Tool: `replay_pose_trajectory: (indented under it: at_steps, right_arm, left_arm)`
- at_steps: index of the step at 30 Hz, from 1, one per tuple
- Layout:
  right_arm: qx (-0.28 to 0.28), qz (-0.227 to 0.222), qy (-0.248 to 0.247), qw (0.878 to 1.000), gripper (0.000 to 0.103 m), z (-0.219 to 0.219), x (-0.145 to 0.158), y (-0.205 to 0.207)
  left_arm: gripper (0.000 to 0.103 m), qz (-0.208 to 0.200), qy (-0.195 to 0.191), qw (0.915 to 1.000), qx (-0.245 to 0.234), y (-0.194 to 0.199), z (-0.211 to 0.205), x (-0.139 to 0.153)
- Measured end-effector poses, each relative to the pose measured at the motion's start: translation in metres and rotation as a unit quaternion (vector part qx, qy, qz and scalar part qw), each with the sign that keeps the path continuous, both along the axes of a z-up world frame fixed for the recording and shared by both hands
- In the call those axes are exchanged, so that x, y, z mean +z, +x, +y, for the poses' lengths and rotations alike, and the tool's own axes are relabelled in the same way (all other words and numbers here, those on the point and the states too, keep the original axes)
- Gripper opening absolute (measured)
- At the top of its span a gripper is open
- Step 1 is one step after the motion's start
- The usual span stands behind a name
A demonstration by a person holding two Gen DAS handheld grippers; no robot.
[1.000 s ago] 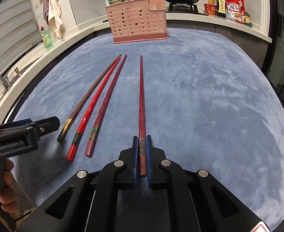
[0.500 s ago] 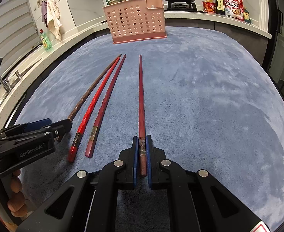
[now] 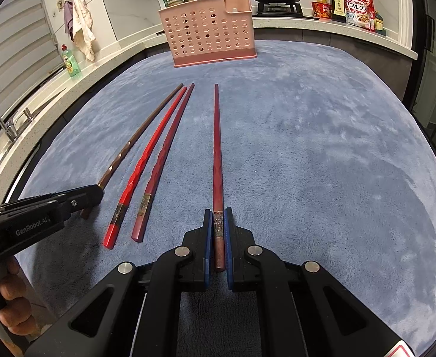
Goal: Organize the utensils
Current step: 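Lift the dark red chopstick with the right tool while the left tool holds the brown one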
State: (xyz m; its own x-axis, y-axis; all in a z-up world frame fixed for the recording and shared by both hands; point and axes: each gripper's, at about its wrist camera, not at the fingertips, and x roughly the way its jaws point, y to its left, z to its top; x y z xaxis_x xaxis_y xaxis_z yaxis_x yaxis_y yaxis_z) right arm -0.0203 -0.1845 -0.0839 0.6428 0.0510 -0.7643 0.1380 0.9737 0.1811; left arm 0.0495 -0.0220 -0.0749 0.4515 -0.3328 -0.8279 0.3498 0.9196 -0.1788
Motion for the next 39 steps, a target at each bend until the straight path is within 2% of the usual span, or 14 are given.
replay_pose_trajectory:
  at_steps: [5,11,18,23,31,39]
  right_arm:
    - [0.001,-0.003,0.003,1.000,0.007,-0.001,0.007,-0.003]
    - [-0.006,-0.027,0.007,1.000,0.007,-0.009,0.032,-0.007]
    - [-0.022,-0.078,0.003,0.997,0.007,-0.024,0.079,-0.006]
    - [-0.029,-0.119,-0.011,0.992,0.007,-0.035,0.116,0.001]
    - [-0.039,-0.168,-0.003,0.985,0.007,-0.057,0.159,0.021]
    - [-0.043,-0.196,0.001,0.980,0.007,-0.073,0.186,0.045]
  left_arm:
    - [0.007,0.007,-0.010,0.9999,0.000,-0.001,0.002,0.009]
    - [0.008,-0.016,-0.021,0.9996,0.008,-0.003,0.012,0.038]
    - [0.007,-0.049,-0.047,0.9975,0.021,0.005,0.023,0.085]
    - [0.007,-0.081,-0.051,0.9952,0.021,0.013,0.022,0.117]
    - [0.007,-0.125,-0.058,0.9903,0.022,0.039,0.014,0.159]
    - [0.007,-0.143,-0.048,0.9882,0.029,0.077,0.001,0.184]
